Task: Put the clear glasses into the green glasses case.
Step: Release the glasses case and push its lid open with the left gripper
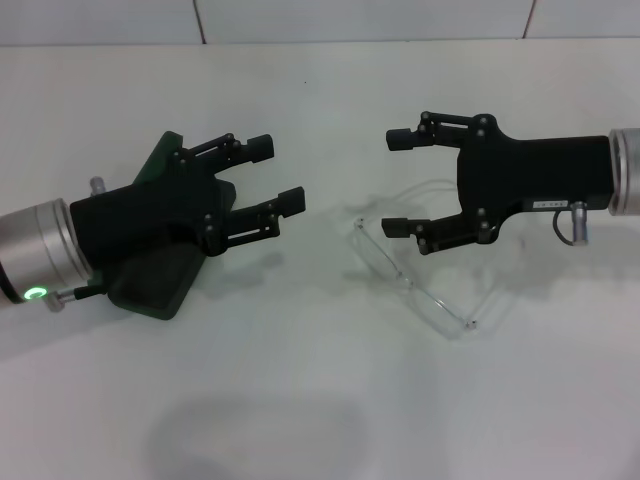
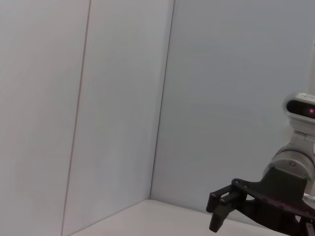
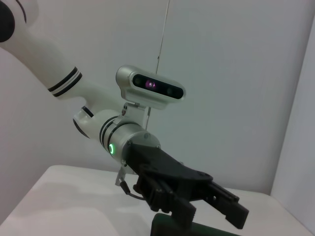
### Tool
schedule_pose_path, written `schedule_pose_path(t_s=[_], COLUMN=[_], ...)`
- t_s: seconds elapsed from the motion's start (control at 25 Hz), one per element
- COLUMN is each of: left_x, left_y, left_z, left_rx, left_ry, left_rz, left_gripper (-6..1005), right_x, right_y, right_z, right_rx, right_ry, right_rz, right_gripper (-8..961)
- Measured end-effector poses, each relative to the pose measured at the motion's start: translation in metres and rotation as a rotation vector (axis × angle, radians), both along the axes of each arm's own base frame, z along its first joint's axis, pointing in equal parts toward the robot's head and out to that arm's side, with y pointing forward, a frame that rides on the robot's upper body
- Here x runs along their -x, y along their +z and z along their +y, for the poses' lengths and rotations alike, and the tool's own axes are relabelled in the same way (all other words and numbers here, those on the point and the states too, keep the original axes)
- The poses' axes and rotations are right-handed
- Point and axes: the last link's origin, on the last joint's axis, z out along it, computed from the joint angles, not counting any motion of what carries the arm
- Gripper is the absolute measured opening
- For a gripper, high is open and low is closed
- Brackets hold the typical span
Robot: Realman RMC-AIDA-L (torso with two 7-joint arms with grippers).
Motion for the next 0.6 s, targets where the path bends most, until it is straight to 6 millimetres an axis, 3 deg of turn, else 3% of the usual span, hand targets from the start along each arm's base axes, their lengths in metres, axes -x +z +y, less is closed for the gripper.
schedule_pose_path(t_s=[0.44,0.6], left_x=[-0.002,-0.004], left_y=[0.0,0.012], left_z=[0.002,0.014], left_rx=[0.022,0.058], left_ry=[0.042,0.104], left_rz=[-0.033,-0.03], left_gripper=[796,795], right_x=[-0.007,-0.007], right_y=[-0.001,-0.001], right_z=[-0.004,-0.006], right_rx=[-0.011,-0.01], right_ry=[-0.005,0.002], right_rz=[-0.001,0.0], right_gripper=[888,888])
